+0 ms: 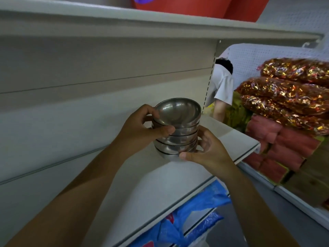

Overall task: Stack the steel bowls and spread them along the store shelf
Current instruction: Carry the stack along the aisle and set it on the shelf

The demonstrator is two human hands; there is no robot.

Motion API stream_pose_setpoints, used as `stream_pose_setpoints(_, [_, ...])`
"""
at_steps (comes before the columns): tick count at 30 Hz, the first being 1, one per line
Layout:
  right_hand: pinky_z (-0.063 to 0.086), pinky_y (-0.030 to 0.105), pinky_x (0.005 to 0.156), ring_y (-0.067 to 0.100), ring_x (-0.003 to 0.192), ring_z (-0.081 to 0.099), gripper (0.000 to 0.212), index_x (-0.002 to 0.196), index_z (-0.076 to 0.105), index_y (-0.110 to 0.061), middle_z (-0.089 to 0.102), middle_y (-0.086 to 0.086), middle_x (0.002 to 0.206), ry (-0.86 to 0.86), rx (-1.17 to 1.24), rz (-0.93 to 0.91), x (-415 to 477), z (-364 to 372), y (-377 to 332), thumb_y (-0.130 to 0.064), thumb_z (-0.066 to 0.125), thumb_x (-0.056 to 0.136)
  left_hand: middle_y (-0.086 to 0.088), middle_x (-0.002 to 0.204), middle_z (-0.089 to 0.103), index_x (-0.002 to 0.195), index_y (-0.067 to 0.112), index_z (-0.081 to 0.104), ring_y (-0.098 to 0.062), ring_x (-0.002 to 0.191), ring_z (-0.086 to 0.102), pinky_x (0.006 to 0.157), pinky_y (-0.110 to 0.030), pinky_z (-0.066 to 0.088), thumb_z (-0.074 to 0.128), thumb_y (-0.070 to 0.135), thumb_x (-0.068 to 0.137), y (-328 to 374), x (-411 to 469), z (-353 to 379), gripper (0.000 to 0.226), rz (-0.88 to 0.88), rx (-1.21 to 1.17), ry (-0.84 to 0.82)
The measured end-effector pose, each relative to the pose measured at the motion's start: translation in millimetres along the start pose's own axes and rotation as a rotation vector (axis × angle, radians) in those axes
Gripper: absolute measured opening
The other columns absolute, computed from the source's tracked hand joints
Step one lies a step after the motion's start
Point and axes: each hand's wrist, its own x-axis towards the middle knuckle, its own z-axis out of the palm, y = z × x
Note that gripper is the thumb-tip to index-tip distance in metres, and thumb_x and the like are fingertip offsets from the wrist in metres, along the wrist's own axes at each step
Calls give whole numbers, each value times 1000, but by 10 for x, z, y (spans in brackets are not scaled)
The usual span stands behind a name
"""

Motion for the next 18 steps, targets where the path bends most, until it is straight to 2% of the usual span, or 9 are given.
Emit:
stream_pose_setpoints(3, [58,35,95,14,115,66,81,127,61,-30,70,-9,122,-61,-59,11,250,-214,138,-21,95,54,10,103,70,91,19,59,-5,106,65,89,-28,52,93,36,64,-86,177,164,46,-13,52,35])
stream_pose_setpoints(8, [55,27,90,12,113,66,83,128,60,-29,71,-13,119,-103,-100,10,568,-567,284,-30,95,52,13,114,69,84,28,54,-3,111,63,93,-29,51,93,43,59,-163,472,469,49,-26,137,55])
stream_pose_setpoints(10, [55,27,93,12,114,66,79,127,60,-32,70,-11,121,-133,-104,0,679,-686,307,-24,95,57,14,118,67,88,26,54,-3,112,62,93,-30,52,94,44,58,-169,585,571,53,-32,171,65])
stream_pose_setpoints(13, [57,27,88,10,108,68,68,112,66,-48,72,-13,114,-202,-97,-12,844,-841,341,-3,91,68,11,122,65,97,20,55,-4,113,61,90,-28,52,95,41,60,-176,733,714,58,-43,217,86])
stream_pose_setpoints(15, [57,24,84,8,104,70,68,115,63,-44,72,-10,114,-229,-73,0,933,-918,376,4,87,72,9,120,65,99,17,54,-4,112,60,85,-22,50,95,41,61,-177,823,807,60,-43,241,106])
stream_pose_setpoints(18, [57,25,87,11,111,69,71,128,54,-33,68,0,126,-254,-13,37,1045,-1002,453,4,84,75,8,117,65,101,16,54,2,107,58,75,-14,46,94,40,61,-169,946,930,61,-38,276,128])
